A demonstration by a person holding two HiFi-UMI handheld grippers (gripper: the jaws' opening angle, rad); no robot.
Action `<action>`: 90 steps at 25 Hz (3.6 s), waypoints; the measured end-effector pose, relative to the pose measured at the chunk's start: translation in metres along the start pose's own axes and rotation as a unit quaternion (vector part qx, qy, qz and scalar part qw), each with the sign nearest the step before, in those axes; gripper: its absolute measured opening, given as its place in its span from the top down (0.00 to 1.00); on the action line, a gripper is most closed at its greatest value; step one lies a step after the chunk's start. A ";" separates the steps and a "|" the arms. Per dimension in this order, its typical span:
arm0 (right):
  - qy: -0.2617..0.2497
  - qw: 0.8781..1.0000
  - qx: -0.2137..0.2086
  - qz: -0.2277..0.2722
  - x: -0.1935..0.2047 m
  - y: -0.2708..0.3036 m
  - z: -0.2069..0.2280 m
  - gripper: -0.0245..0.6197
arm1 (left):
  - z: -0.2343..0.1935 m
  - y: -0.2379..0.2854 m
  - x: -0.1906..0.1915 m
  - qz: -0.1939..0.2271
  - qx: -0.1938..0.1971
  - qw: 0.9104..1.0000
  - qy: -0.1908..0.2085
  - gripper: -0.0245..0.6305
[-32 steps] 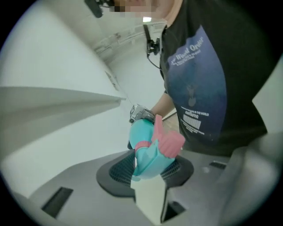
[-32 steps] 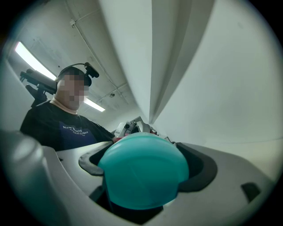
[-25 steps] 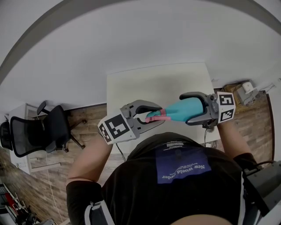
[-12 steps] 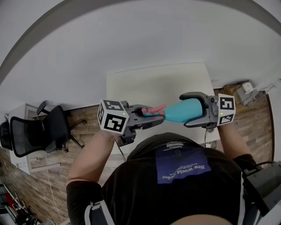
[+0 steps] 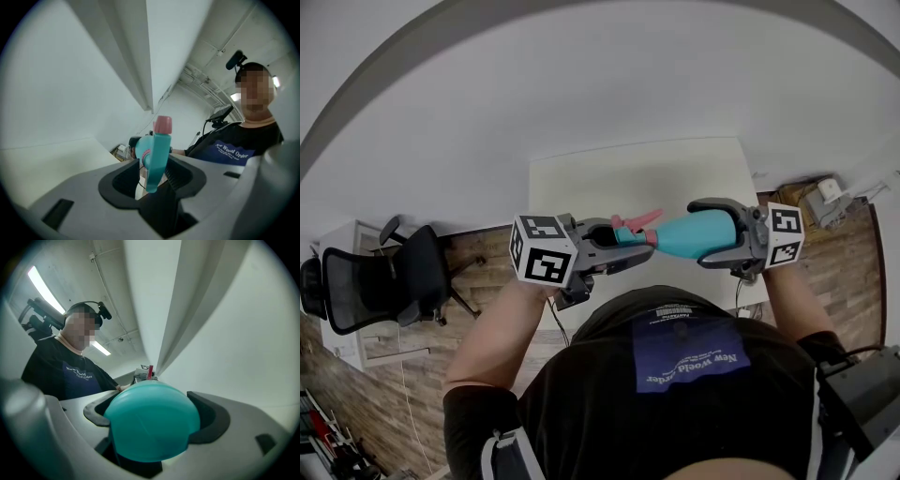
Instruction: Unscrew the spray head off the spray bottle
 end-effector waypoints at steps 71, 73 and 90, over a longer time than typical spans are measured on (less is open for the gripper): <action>-0.052 0.998 -0.004 -0.018 -0.016 0.007 -0.010 0.28 | 0.004 0.000 -0.012 0.042 0.006 0.998 0.037 0.74; -0.062 0.998 0.000 -0.020 -0.017 0.007 -0.012 0.28 | 0.002 0.000 -0.011 0.056 0.011 0.998 0.000 0.74; -0.122 0.991 0.035 -0.051 -0.019 -0.012 -0.016 0.28 | -0.006 0.000 0.006 0.096 0.020 0.991 -0.094 0.74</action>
Point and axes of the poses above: the fingertips, and each gripper's own axes: y forward along the fingers, z to its right, x out of its underside, the point moved 8 cm from there along -y, backward along the fingers, and after that the axes turned 12 degrees about y, right-handed, at the moved point
